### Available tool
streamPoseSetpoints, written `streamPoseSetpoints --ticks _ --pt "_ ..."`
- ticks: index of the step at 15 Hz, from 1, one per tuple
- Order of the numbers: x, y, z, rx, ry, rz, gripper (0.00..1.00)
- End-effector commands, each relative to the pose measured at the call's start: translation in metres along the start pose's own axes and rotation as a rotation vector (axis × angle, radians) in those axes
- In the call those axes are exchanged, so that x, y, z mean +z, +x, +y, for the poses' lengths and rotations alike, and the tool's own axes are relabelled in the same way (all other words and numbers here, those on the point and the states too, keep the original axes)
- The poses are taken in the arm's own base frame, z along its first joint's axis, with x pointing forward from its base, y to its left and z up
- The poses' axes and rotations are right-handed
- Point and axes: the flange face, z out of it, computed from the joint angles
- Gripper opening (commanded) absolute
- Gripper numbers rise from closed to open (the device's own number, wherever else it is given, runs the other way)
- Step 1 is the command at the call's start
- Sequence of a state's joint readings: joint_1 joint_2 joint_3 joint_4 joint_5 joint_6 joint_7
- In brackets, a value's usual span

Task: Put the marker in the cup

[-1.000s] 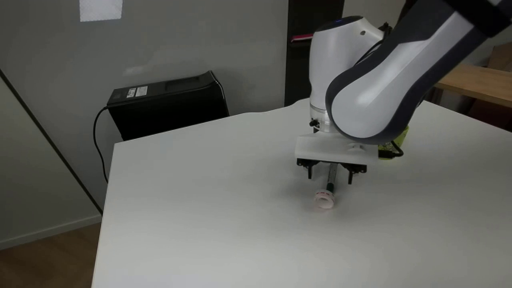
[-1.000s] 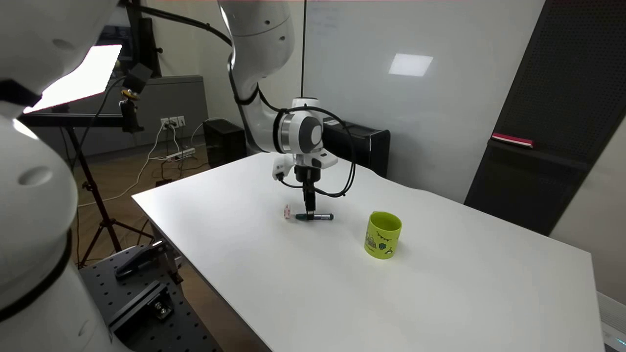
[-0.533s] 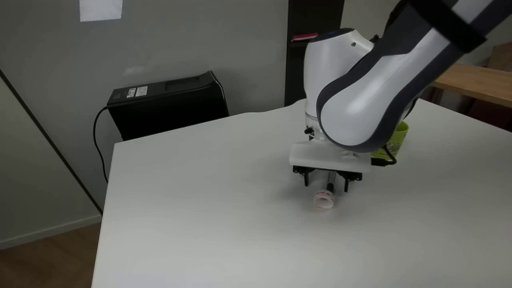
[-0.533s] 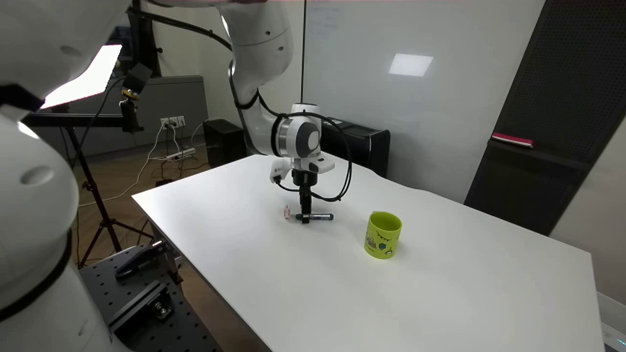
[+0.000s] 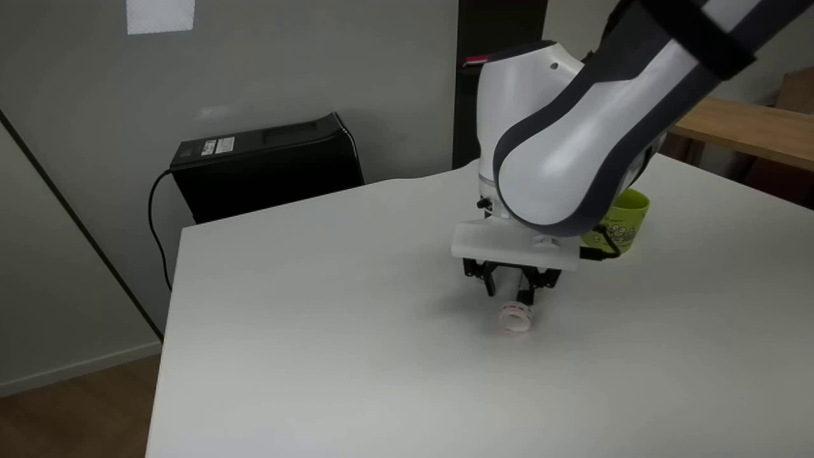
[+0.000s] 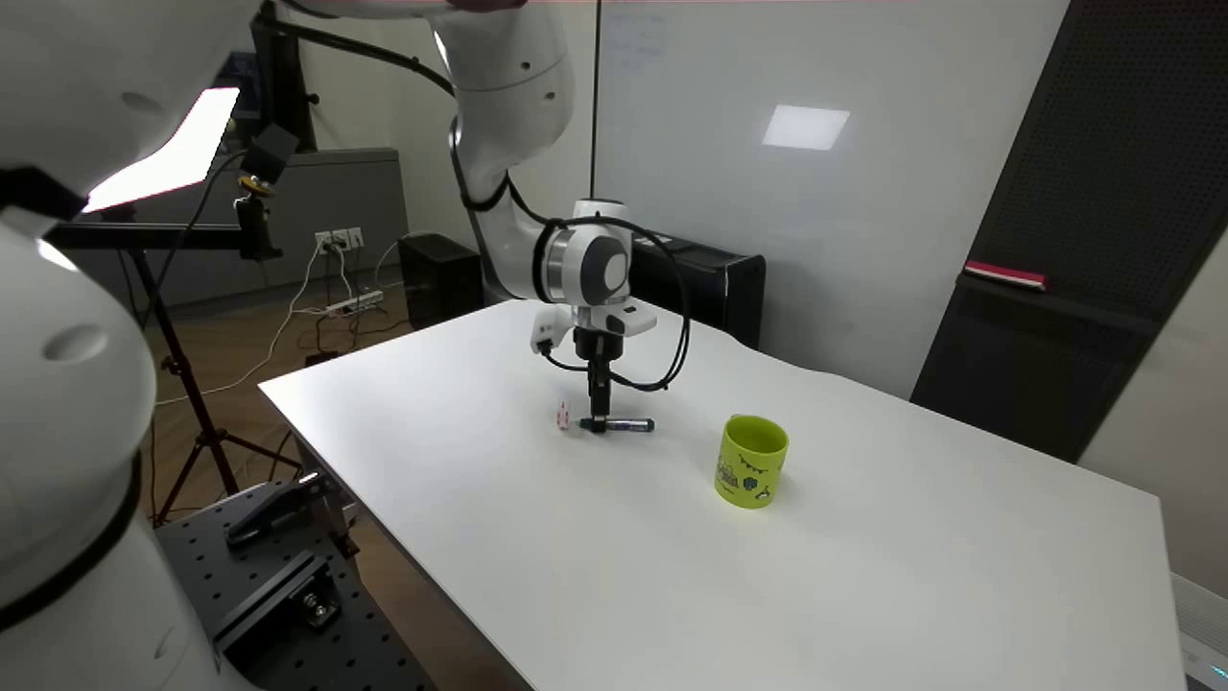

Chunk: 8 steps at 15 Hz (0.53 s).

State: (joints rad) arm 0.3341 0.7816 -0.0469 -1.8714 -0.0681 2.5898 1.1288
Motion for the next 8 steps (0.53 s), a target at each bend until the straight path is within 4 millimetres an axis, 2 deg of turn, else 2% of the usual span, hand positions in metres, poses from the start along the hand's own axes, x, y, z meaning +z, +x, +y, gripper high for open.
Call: streamPoseSetpoints --ticks 1,6,7,8 --pt "0.005 0.005 -0.005 0.019 -0.015 -0.017 0.31" --pt "-0.004 0.015 -0.004 0.068 -0.066 -0.038 0.02" --pt "-0.008 0.016 -0.005 0.075 -0.074 -0.04 0.06" --pt "-0.012 0.019 -0.005 0.082 -0.077 -0.039 0.05"
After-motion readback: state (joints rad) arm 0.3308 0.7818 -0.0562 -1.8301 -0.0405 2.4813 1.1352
